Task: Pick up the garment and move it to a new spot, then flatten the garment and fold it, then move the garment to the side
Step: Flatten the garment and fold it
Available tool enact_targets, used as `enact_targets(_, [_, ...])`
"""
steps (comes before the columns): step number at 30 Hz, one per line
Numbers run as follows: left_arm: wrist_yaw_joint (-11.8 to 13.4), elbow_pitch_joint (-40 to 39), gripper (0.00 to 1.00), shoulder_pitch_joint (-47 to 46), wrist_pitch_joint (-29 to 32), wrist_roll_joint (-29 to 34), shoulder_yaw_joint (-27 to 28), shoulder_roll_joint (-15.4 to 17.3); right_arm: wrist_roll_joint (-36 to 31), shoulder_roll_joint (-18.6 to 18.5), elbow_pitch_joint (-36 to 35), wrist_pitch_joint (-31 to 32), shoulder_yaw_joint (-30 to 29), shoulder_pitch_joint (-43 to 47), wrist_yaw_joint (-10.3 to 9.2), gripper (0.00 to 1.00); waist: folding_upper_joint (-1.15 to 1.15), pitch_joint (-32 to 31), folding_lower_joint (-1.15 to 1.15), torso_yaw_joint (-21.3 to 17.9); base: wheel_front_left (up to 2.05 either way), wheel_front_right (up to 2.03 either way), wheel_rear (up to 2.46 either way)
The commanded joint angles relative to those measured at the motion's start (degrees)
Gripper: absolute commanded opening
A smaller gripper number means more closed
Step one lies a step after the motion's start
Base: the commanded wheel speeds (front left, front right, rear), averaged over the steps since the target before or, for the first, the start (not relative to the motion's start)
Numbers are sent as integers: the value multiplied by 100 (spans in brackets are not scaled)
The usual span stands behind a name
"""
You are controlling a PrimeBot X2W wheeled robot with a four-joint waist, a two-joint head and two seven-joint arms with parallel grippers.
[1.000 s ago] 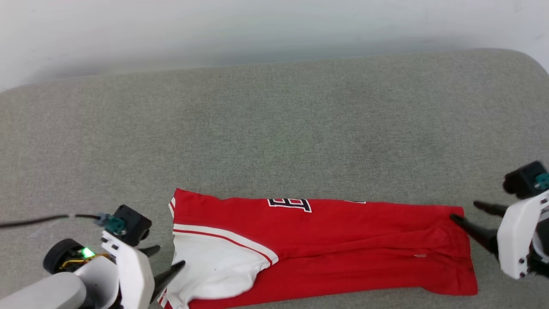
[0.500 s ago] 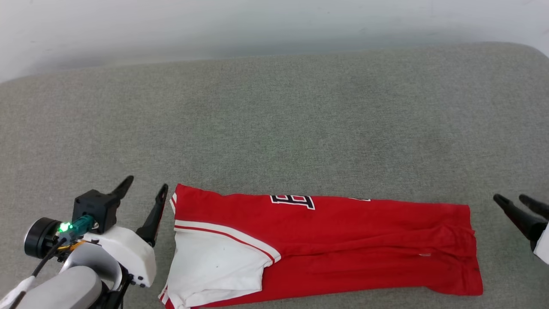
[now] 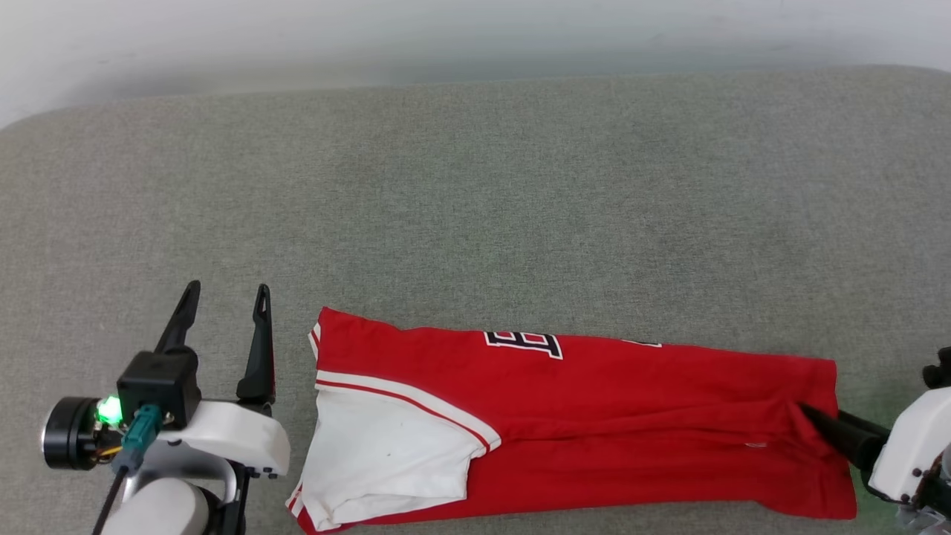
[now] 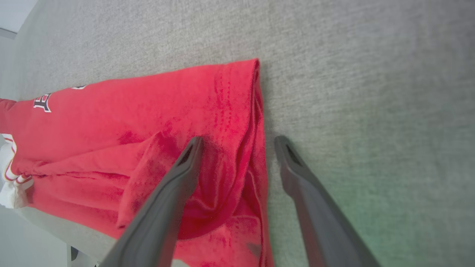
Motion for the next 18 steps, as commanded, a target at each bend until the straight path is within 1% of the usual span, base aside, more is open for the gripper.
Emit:
enact_targets(1, [-56, 8, 100, 148, -11, 165, 161, -135, 86, 206, 8, 201, 205, 196, -2, 100, 0, 17, 0, 23, 0, 0, 0])
enact_targets(10, [-436, 80, 100, 930, -12, 1388, 1482, -1228, 234, 647, -198, 777, 784, 234, 6, 100, 0, 59, 0, 76, 0, 0, 0])
enact_targets(11, [-480, 81, 100, 993, -12, 1519, 1622, -1349, 228, 672, -220, 797, 819, 214, 7, 71, 0, 59, 0, 86, 0, 0, 0])
enact_targets(12, [-524, 50, 100, 1042, -12, 1643, 1749, -1469, 227, 689, -221, 789, 836, 183, 7, 31, 0, 55, 0, 94, 0, 0, 0])
enact_targets(13, [-579, 36, 100, 1105, -12, 1775, 1875, -1566, 237, 706, -250, 783, 842, 147, 9, 0, 0, 52, 0, 99, 0, 0, 0])
enact_targets(15, [-676, -6, 100, 1221, -12, 2038, 2104, -1791, 257, 696, -306, 740, 822, 64, 16, 0, 0, 40, 0, 107, 0, 0, 0])
enact_targets(18, [-835, -40, 100, 1396, -12, 2389, 2405, -2087, 202, 481, -348, 635, 720, -57, 1, 0, 0, 5, 0, 106, 0, 0, 0])
